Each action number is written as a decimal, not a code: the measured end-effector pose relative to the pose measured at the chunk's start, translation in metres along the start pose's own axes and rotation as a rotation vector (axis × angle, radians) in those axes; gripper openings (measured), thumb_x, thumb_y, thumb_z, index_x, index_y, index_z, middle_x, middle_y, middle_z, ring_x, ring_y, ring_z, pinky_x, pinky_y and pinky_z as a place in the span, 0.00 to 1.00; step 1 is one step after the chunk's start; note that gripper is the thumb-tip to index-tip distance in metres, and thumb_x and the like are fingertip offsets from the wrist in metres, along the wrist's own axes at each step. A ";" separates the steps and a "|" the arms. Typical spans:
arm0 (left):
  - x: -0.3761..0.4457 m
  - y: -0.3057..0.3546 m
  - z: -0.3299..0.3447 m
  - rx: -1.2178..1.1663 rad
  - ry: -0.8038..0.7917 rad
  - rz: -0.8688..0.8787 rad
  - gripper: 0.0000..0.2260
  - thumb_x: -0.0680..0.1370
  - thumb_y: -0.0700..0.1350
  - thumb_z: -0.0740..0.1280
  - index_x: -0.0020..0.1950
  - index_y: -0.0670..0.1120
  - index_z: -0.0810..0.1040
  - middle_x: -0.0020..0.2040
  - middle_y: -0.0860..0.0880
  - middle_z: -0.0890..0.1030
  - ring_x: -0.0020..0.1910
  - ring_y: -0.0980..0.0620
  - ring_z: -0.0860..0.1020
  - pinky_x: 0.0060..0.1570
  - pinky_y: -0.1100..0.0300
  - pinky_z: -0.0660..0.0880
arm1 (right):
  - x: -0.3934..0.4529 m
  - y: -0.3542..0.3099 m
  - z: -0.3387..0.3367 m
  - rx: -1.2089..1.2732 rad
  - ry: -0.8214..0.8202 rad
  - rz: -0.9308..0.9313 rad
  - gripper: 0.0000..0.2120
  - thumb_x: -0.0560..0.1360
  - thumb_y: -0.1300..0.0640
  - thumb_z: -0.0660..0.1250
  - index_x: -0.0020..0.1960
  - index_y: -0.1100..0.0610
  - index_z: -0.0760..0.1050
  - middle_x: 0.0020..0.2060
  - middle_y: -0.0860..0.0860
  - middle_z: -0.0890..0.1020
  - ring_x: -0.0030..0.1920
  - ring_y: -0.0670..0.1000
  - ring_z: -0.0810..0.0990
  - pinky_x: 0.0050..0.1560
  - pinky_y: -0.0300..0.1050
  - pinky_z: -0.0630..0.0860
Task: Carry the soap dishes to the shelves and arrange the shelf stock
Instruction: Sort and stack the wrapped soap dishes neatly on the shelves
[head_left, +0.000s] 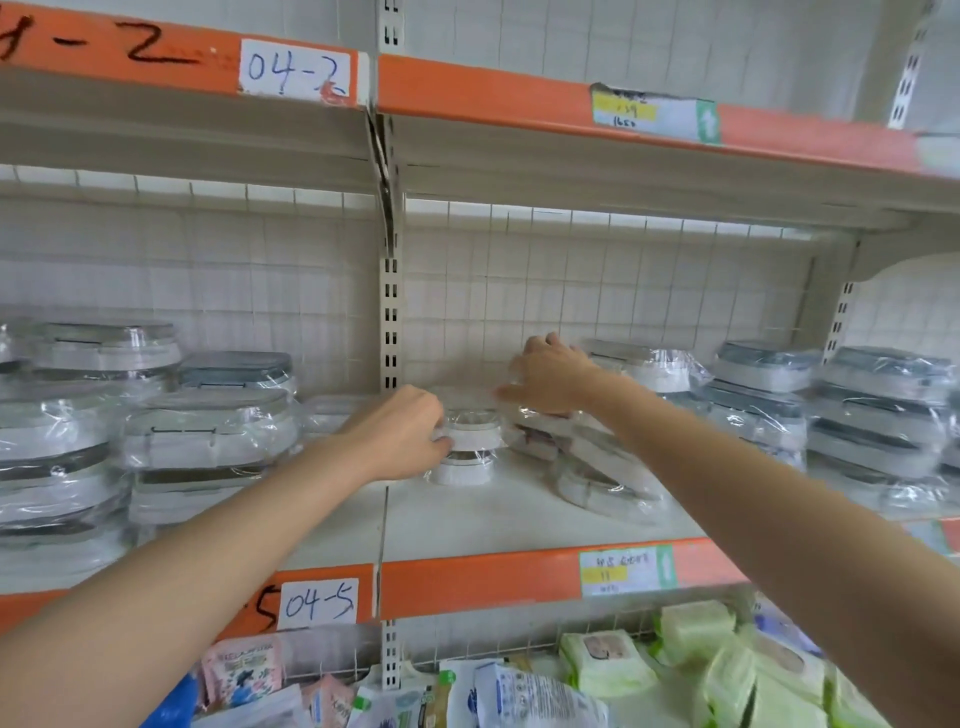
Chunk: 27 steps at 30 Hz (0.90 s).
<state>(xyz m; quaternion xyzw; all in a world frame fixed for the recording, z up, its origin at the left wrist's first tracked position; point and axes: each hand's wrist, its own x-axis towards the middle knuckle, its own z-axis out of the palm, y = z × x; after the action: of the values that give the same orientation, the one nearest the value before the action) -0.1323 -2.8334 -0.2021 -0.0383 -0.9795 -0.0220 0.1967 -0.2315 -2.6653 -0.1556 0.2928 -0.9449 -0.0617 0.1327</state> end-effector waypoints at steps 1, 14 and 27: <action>0.004 0.006 0.000 -0.004 0.007 0.007 0.15 0.78 0.50 0.64 0.46 0.38 0.78 0.47 0.42 0.80 0.47 0.42 0.79 0.47 0.50 0.77 | -0.008 0.012 -0.005 -0.003 -0.012 -0.009 0.28 0.79 0.39 0.54 0.70 0.57 0.69 0.68 0.58 0.66 0.69 0.59 0.61 0.66 0.55 0.63; 0.018 0.039 0.000 -0.016 -0.002 0.074 0.12 0.78 0.49 0.62 0.44 0.41 0.77 0.50 0.42 0.80 0.53 0.43 0.78 0.51 0.49 0.75 | -0.041 0.113 -0.006 0.153 -0.001 0.381 0.39 0.74 0.31 0.54 0.72 0.60 0.63 0.68 0.60 0.69 0.68 0.61 0.67 0.67 0.55 0.66; -0.031 -0.001 0.003 -0.072 0.080 -0.093 0.11 0.78 0.46 0.63 0.40 0.41 0.78 0.41 0.50 0.75 0.47 0.48 0.77 0.43 0.59 0.68 | -0.059 0.045 0.011 0.491 0.101 -0.227 0.42 0.67 0.50 0.76 0.74 0.57 0.59 0.65 0.49 0.65 0.65 0.48 0.66 0.62 0.33 0.59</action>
<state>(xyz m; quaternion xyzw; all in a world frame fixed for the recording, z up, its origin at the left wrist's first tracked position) -0.1050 -2.8364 -0.2166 0.0011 -0.9701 -0.0678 0.2328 -0.2121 -2.5949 -0.1700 0.4230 -0.8848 0.1697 0.0969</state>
